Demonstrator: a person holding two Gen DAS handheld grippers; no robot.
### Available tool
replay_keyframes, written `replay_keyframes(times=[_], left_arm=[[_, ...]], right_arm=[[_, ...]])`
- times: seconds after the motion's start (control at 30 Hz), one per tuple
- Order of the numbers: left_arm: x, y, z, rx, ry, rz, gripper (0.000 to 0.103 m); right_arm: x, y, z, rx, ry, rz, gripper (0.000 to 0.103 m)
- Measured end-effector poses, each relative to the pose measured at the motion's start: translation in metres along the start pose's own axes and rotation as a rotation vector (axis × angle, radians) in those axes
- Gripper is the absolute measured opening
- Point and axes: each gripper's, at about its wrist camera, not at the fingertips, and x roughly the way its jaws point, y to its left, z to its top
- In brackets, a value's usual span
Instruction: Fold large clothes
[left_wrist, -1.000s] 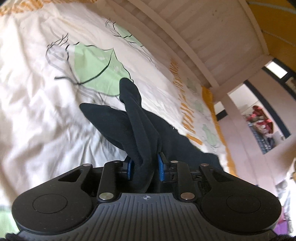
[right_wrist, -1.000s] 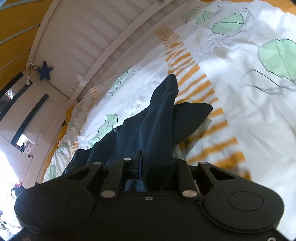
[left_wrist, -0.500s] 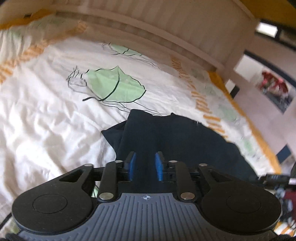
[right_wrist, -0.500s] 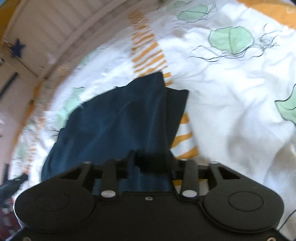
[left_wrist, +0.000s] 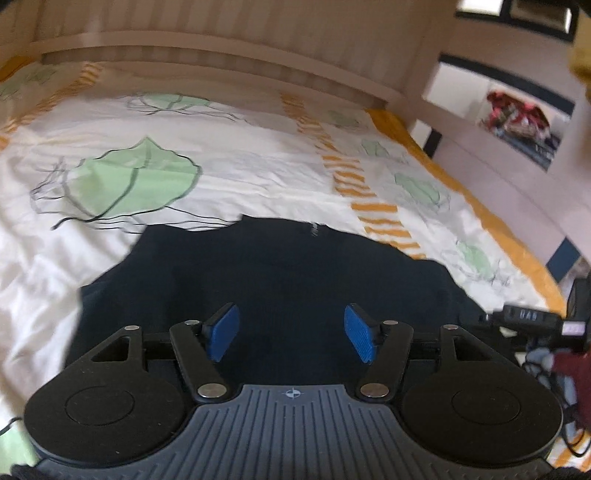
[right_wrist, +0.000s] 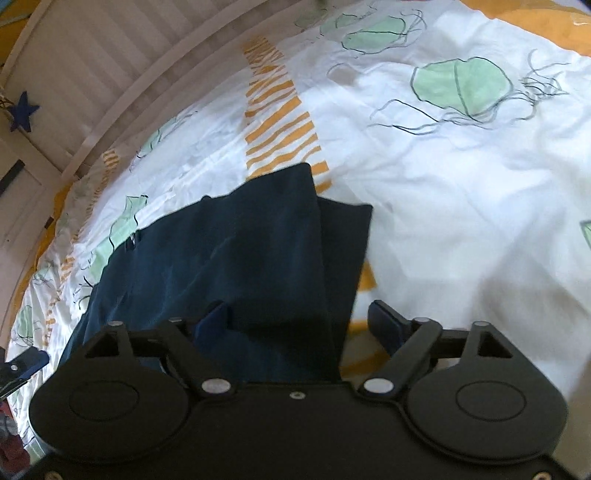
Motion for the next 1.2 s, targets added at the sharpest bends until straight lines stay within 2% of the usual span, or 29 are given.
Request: replay_keyframes(times=[0.13,0.27,0.3,0.33,0.4,0.5,0.67,0.77,0.9,1.2], left_arm=[[0.022,-0.017,-0.001,0.020,0.037,0.018,0.063],[0.037,-0.023,-0.001,0.022,0.054,0.036,0.067],[0.041,-0.025,-0.001,0.024,0.059,0.040,0.070],[0.046,-0.025,-0.001,0.026,0.073,0.048,0.079],[0.054,-0.027,0.001,0.029,0.090,0.071,0.089],[0.060,-0.030,0.004,0.021,0.066,0.089,0.091],[0.074,-0.037,0.010,0.022,0.040,0.114,0.103],[0.087,-0.042,0.011,0.045,0.045,0.131,0.103],[0.108,-0.046,0.001,0.123,0.091,0.169,0.103],[0.112,-0.051,-0.013,0.173,0.057,0.200,0.103]], right_arm=[[0.011,0.002,0.004,-0.009,-0.006,0.028,0.103],[0.018,0.006,0.005,-0.032,-0.017,0.024,0.103],[0.018,0.006,0.005,-0.032,-0.021,0.026,0.103],[0.019,0.005,0.005,-0.029,-0.025,0.029,0.103],[0.019,0.003,0.005,-0.019,-0.033,0.039,0.103],[0.019,0.000,0.006,-0.007,-0.043,0.049,0.103],[0.021,0.001,0.007,-0.014,-0.049,0.049,0.103],[0.022,0.002,0.007,-0.023,-0.051,0.044,0.103],[0.022,0.002,0.006,-0.024,-0.055,0.043,0.103],[0.023,0.006,0.006,-0.052,-0.054,0.024,0.103]])
